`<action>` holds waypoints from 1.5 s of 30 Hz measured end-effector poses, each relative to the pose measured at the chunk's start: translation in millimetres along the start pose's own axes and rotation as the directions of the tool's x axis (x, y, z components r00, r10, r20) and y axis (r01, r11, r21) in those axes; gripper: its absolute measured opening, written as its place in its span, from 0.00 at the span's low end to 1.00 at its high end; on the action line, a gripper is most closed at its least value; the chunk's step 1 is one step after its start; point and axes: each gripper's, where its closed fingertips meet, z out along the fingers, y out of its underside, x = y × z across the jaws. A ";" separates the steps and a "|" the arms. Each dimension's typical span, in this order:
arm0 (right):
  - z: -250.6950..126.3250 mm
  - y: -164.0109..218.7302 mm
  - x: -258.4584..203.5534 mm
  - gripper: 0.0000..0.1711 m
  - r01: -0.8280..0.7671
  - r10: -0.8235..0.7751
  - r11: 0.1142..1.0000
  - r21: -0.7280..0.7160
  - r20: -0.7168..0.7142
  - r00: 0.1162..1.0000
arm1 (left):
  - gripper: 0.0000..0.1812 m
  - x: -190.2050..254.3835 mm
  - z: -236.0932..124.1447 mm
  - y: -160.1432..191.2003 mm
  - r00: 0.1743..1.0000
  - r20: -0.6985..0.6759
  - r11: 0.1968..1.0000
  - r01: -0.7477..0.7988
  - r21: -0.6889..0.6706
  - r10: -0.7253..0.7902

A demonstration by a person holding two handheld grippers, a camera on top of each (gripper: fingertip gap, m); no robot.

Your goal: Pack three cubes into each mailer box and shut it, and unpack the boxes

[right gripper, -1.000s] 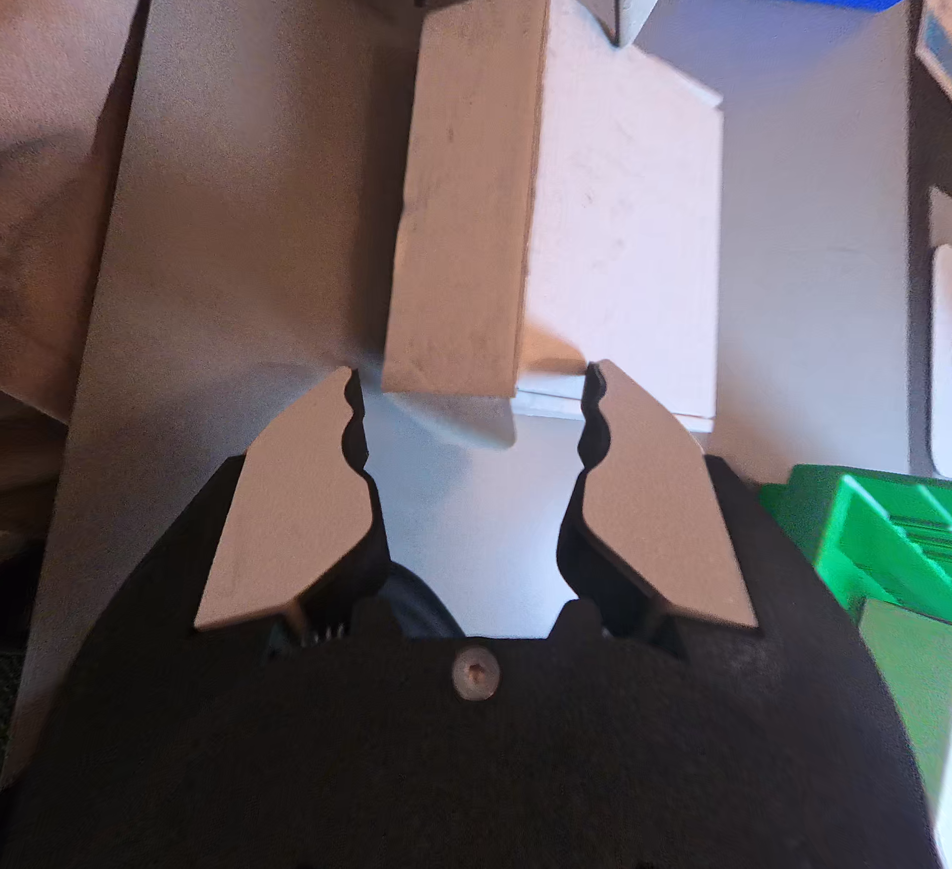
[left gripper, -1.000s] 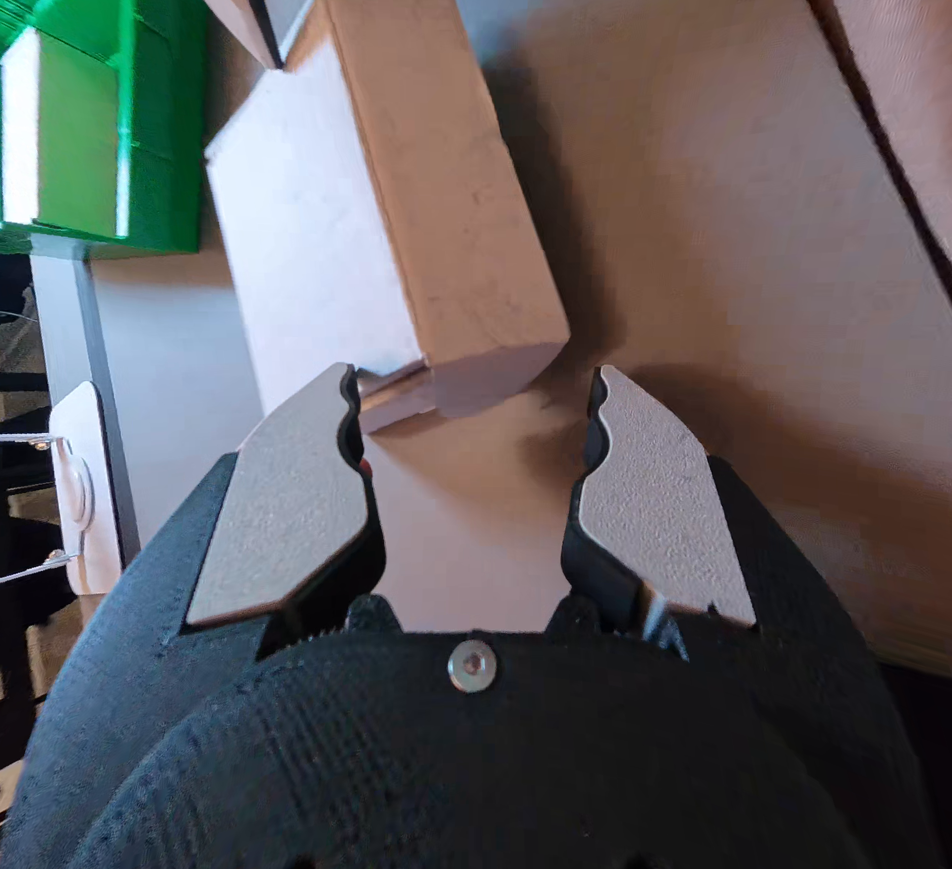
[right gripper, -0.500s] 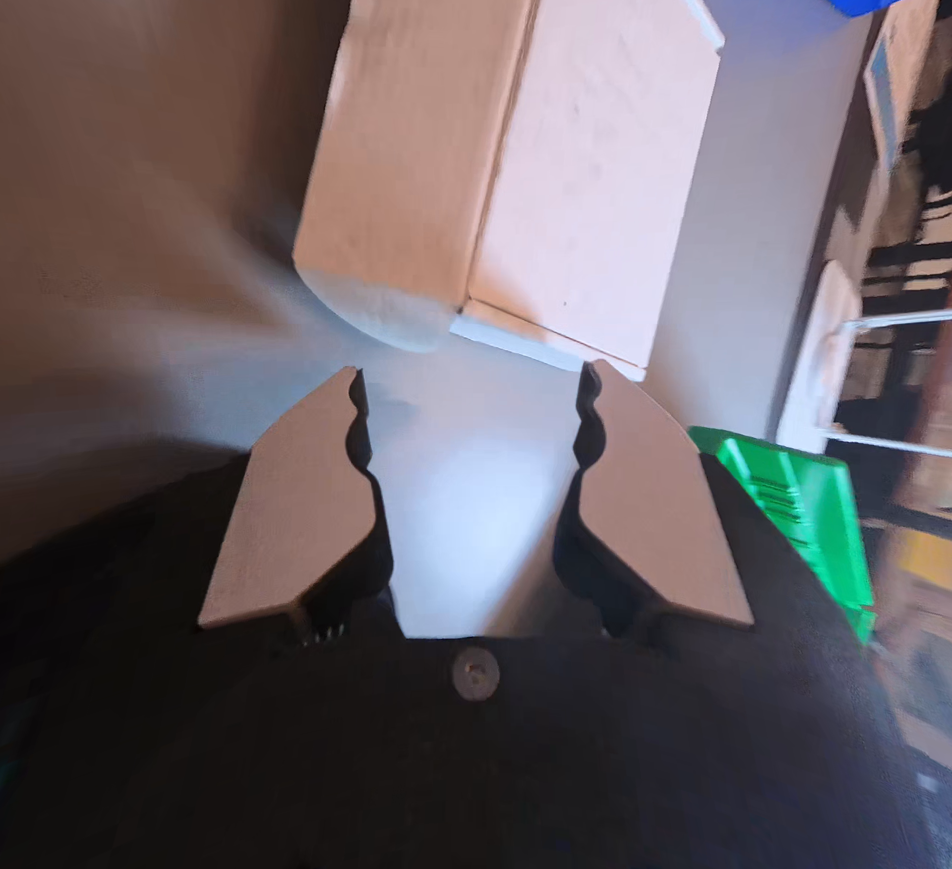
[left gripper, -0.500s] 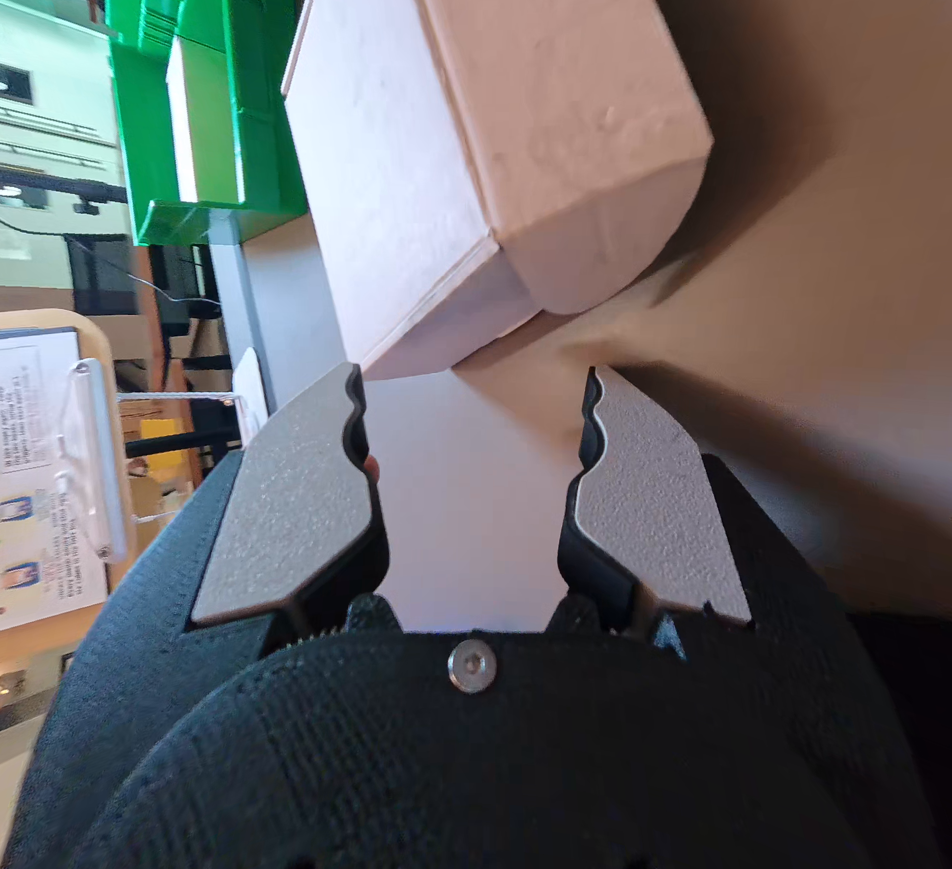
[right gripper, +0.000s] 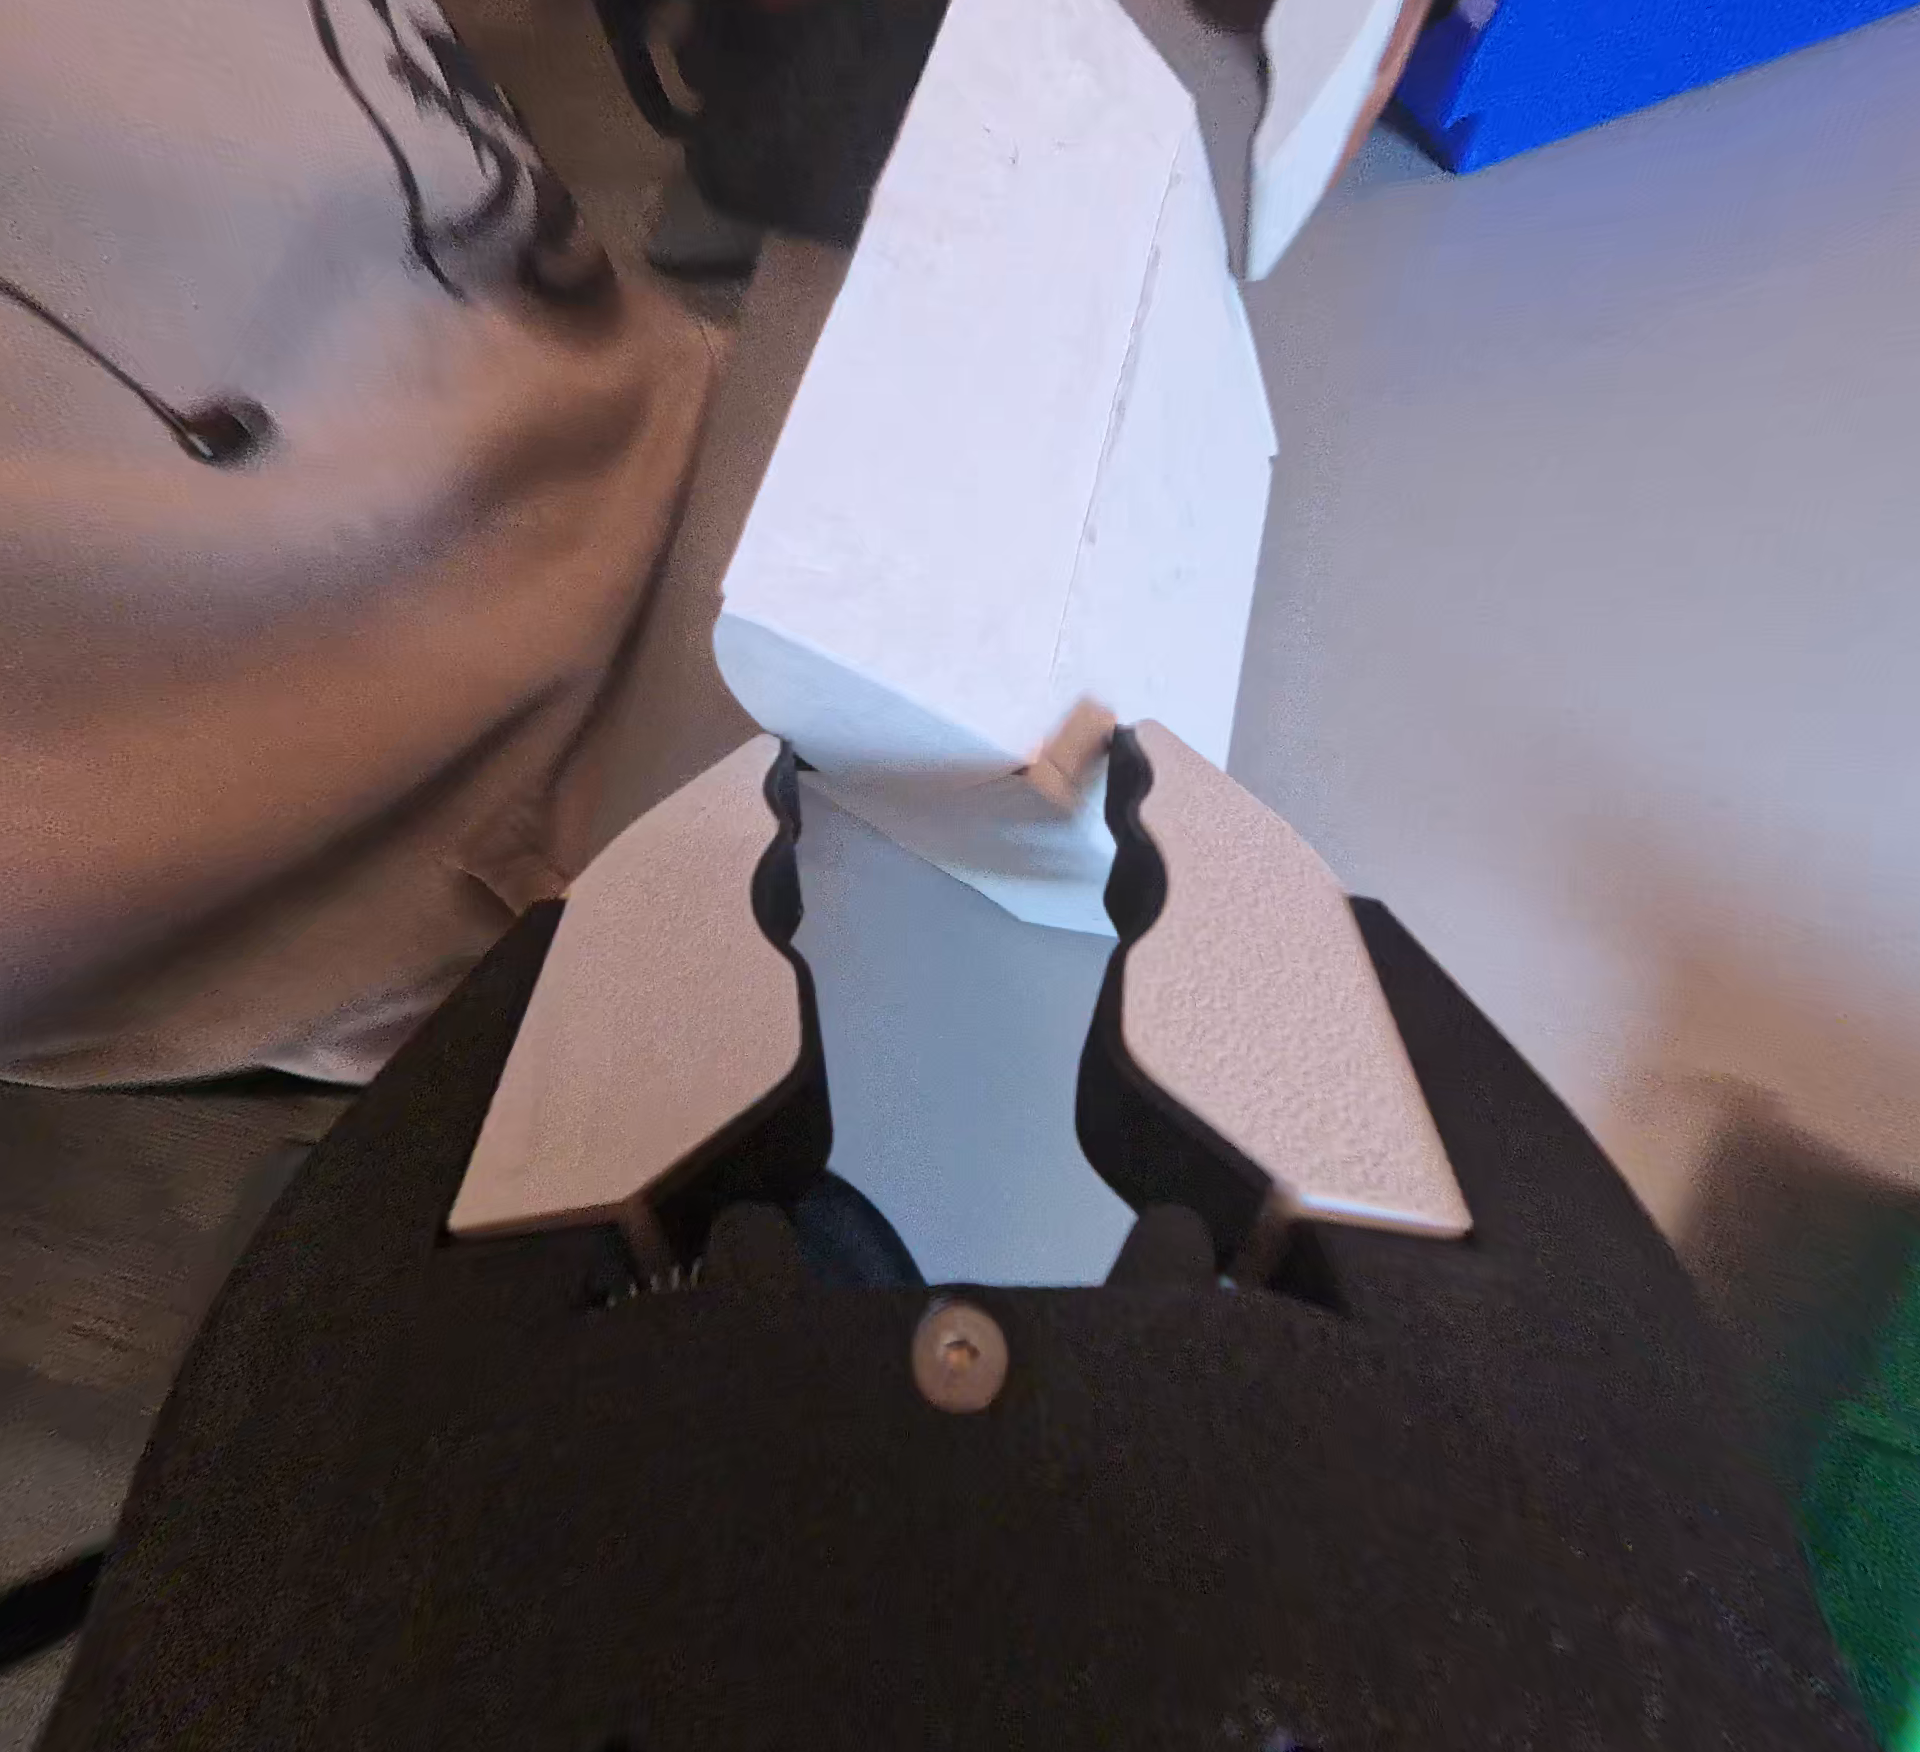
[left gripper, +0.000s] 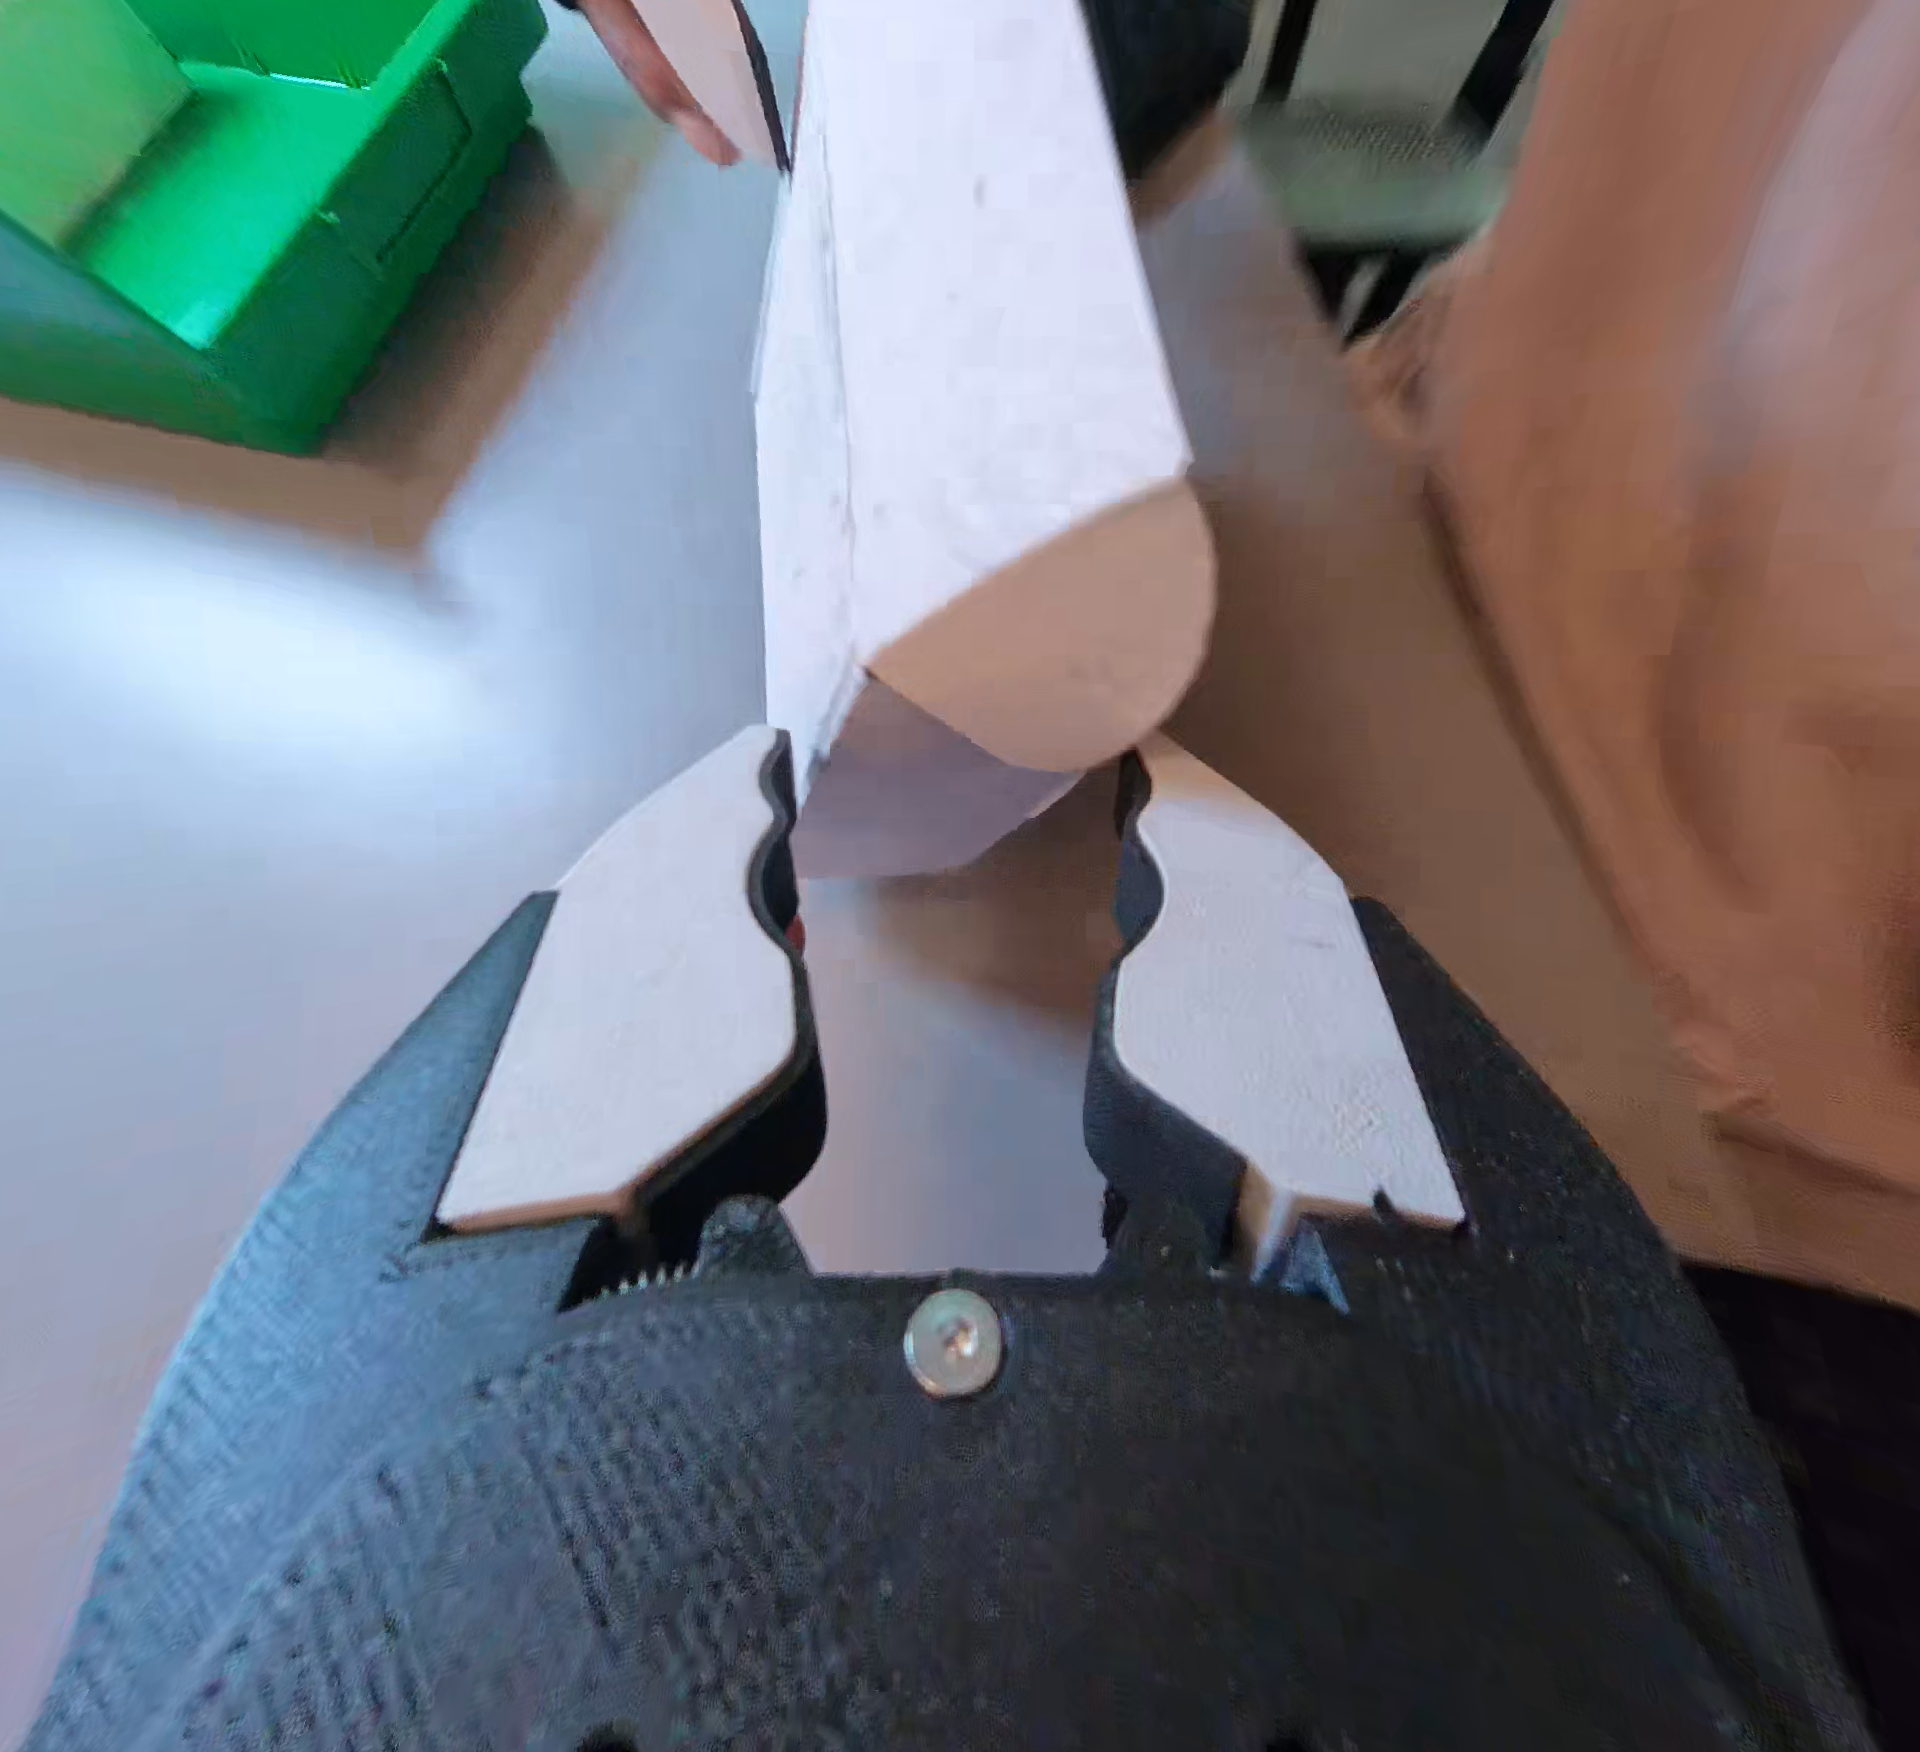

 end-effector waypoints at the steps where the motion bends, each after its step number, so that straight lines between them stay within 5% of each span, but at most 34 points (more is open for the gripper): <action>1: -1.6 1.6 6.0 0.32 -0.074 0.072 0.997 0.039 0.043 0.996 | 0.31 -1.5 -0.5 -0.2 0.995 -0.056 0.994 0.091 0.066 -0.087; 6: -5.0 3.1 25.5 0.32 -0.270 0.230 0.932 0.241 0.180 0.956 | 0.31 -14.3 -1.6 5.4 0.958 -0.126 0.932 0.279 0.231 -0.256; 16: -22.0 -15.7 21.9 0.34 -0.021 0.028 0.982 0.190 -0.032 0.999 | 0.33 -22.1 -42.1 -31.1 1.000 -0.006 0.968 0.025 0.251 -0.024; 21: -16.3 -24.5 23.3 0.21 0.025 -0.020 0.991 0.129 -0.044 0.999 | 0.24 -20.0 -16.0 -39.4 0.994 -0.071 0.987 -0.078 0.143 0.089; 33: -18.4 -35.1 37.3 0.18 -0.381 0.383 0.891 0.246 0.041 0.923 | 0.17 -28.6 -15.1 -52.3 0.984 -0.088 0.961 0.168 0.218 -0.152; 40: -12.7 -28.5 30.8 0.18 -0.066 0.099 0.980 0.189 -0.171 0.980 | 0.18 -21.7 -12.0 -47.3 0.997 0.076 0.968 -0.023 0.251 0.004; 45: -11.7 -24.7 29.5 0.25 0.000 0.030 0.992 0.124 -0.244 0.969 | 0.25 -20.2 -22.0 -45.1 0.981 0.179 0.974 -0.115 0.198 0.079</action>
